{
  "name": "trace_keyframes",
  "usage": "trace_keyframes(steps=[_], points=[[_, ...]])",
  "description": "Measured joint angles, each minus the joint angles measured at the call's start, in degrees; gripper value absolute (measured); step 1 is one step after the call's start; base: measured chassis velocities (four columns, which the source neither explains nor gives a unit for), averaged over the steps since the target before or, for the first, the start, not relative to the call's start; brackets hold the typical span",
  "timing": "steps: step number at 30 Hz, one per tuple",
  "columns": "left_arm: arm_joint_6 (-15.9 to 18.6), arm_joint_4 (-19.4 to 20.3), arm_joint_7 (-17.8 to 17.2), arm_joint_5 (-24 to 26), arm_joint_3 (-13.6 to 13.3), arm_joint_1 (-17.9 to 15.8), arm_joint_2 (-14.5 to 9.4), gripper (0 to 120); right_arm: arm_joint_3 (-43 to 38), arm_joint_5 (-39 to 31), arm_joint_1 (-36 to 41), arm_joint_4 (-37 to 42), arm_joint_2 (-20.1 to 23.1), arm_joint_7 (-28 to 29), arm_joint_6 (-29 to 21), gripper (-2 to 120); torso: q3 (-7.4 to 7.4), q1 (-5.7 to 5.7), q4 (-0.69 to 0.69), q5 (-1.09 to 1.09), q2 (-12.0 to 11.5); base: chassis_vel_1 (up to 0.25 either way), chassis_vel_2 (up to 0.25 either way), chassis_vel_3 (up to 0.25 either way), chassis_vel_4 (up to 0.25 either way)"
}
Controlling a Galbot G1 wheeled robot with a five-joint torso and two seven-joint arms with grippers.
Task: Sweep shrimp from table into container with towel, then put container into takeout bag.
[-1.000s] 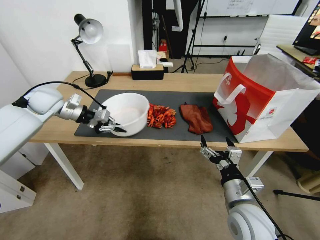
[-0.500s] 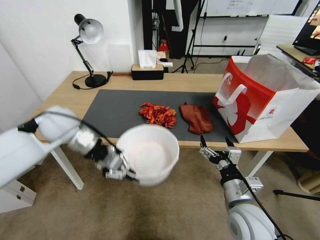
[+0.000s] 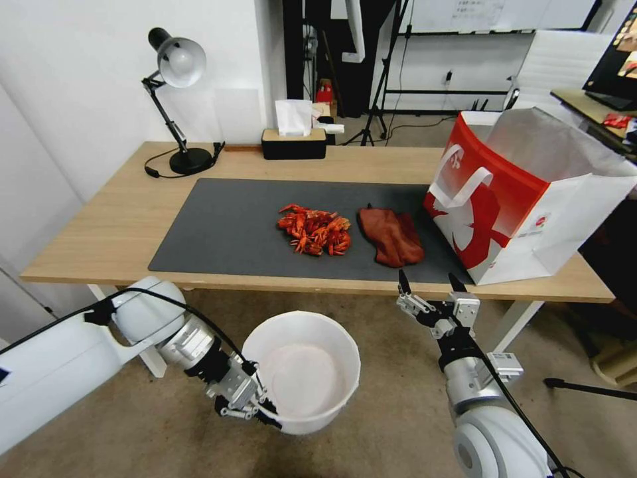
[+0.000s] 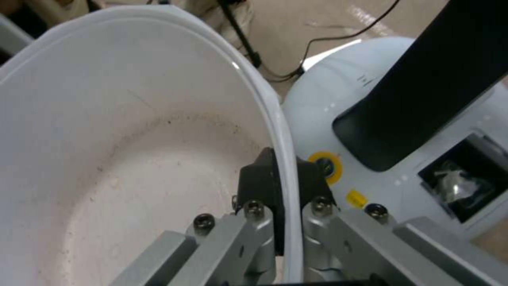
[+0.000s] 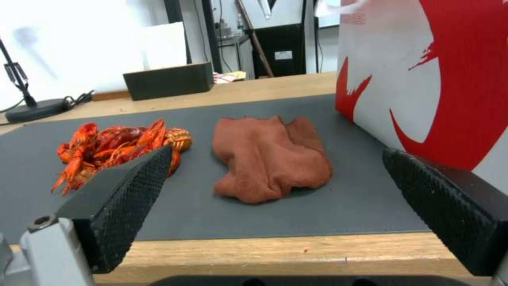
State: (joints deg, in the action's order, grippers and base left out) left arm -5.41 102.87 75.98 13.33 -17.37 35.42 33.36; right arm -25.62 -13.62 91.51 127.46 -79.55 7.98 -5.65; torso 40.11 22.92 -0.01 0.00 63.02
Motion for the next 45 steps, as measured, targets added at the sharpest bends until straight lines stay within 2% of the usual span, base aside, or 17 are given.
trace_keyframes(steps=[3,4,6,13,17,21,26,33,35,39,42,45], points=[[-1.0,-5.4,-0.6,-1.1,-0.6,-1.9,1.9,0,-0.1,0.0,0.1,0.2,0.0,0.0,-0.1,100,0.00,0.00,0.01,0.01,0.0,0.000,0.000,0.000,0.000],[-1.0,-5.4,-0.6,-1.1,-0.6,-1.9,1.9,0,-0.1,0.0,0.1,0.2,0.0,0.0,-0.1,100,0.00,0.00,0.01,0.01,0.0,0.000,0.000,0.000,0.000],[-1.5,-8.0,-0.8,-1.7,-0.7,-2.5,2.9,0,-0.1,0.0,0.1,0.2,0.1,0.1,-0.2,100,0.00,0.00,0.01,0.00,0.0,0.000,0.000,0.000,0.000],[-1.9,-11.3,-1.2,-3.1,0.0,-3.7,5.3,0,-0.2,0.1,-0.1,0.3,0.3,0.2,-0.4,100,0.00,0.00,0.01,0.00,0.0,0.000,0.000,0.000,0.000],[-1.9,-11.5,-1.2,-3.4,0.0,-4.3,6.0,0,0.0,0.1,-0.7,0.3,0.8,0.7,-0.6,100,0.00,0.00,0.00,0.00,0.0,0.000,0.000,0.000,0.000],[-1.7,-11.2,-1.2,-3.9,-0.1,-5.0,6.3,0,0.8,-1.6,-3.2,0.0,2.6,3.3,-2.9,100,0.00,0.00,0.01,0.00,0.0,0.000,0.000,0.000,0.000],[-1.4,-10.5,-1.2,-4.0,-0.6,-6.0,6.3,0,2.2,-6.8,-11.0,-1.6,6.8,7.8,-8.5,98,0.00,0.00,0.02,0.01,0.0,0.000,0.000,0.000,0.000],[-0.9,-10.1,-1.2,-4.1,-0.7,-6.1,6.5,0,3.9,-12.2,-17.8,-3.6,10.4,11.5,-13.8,97,0.00,0.00,0.01,0.01,0.0,0.000,0.000,0.000,0.000],[-0.7,-9.9,-1.2,-4.1,-0.6,-6.0,6.4,0,6.4,-16.3,-23.7,-6.4,13.0,14.3,-16.6,97,0.00,0.00,0.00,0.01,0.0,0.000,0.000,0.000,0.000],[-0.6,-9.9,-1.2,-4.1,-0.4,-5.9,6.2,0,8.8,-18.9,-28.0,-8.9,14.5,16.3,-18.3,97,0.00,0.00,0.02,0.01,0.0,0.000,0.000,0.000,0.000],[-0.6,-9.8,-1.2,-4.1,-0.1,-5.6,6.1,0,12.9,-22.1,-35.0,-14.5,16.7,18.6,-21.2,97,0.00,0.00,0.02,0.00,0.0,0.000,0.000,0.000,0.000],[-0.6,-9.8,-1.2,-4.1,0.0,-5.5,6.0,0,14.8,-23.5,-37.8,-16.8,18.0,19.3,-23.6,97,0.00,0.01,0.01,0.01,0.0,0.000,0.000,0.000,0.000]])
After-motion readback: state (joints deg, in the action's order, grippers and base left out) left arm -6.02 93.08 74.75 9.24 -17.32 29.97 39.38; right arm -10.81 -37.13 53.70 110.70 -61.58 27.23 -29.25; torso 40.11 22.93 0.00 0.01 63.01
